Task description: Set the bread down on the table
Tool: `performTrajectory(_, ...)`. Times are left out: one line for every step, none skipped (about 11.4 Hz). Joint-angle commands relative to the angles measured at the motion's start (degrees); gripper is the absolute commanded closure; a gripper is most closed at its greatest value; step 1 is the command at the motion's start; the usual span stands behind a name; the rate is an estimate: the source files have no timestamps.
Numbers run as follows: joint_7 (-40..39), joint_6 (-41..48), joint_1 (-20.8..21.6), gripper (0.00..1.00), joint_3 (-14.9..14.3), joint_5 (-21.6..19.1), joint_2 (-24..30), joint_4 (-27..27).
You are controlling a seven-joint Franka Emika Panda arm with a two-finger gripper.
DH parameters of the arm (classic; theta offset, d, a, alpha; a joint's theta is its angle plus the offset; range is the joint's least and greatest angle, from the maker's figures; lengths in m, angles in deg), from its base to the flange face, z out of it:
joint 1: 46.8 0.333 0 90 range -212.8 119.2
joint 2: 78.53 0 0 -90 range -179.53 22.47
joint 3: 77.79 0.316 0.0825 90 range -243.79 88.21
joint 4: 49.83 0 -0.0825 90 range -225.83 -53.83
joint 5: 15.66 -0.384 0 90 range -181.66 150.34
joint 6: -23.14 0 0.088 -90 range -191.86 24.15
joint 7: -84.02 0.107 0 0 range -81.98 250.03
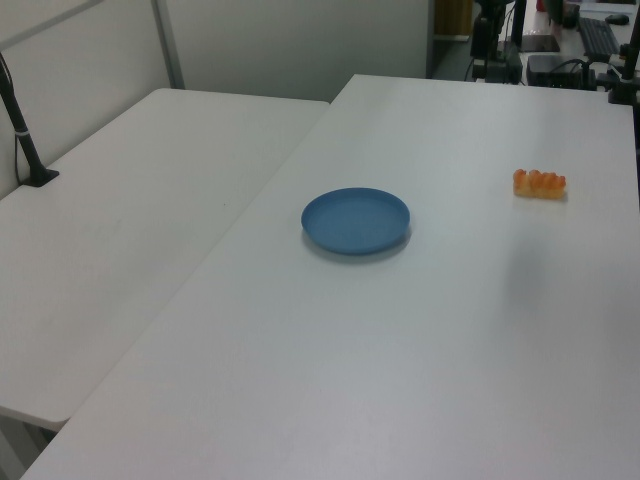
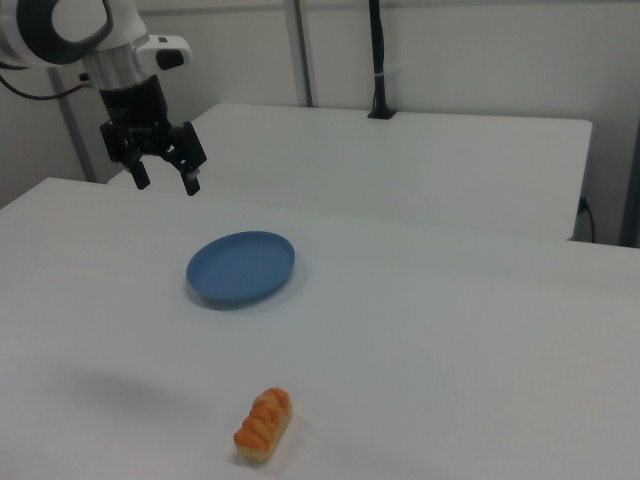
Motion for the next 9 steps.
performTrajectory(1.4, 1.8, 2.9, 0.0, -1.1, -0.5, -0.2, 0.7)
performTrajectory(2.2, 1.9, 3.0, 0.0, -1.1, -0.4, 0.1, 0.6)
performTrajectory(3.6, 1.9, 2.8, 0.0, -1.1, -0.4, 0.0, 0.8)
performTrajectory(4.2, 2.6, 3.0, 0.0, -1.1, -0.5, -0.2, 1.7)
performTrajectory(4.8, 5.6, 3.0, 0.0, -0.6, -0.1, -0.1, 2.0)
performTrajectory(4.1, 7.5, 3.0, 0.0, -0.7, -0.1, 0.3, 2.0)
performTrajectory(4.0, 7.8, 2.7, 0.0, -0.9, -0.2, 0.3, 2.0)
performTrajectory(3.9, 7.9, 2.6, 0.0, -0.9, -0.2, 0.3, 2.0)
performTrajectory(3.9, 8.3, 2.6, 0.0, -0.9, -0.2, 0.3, 2.0)
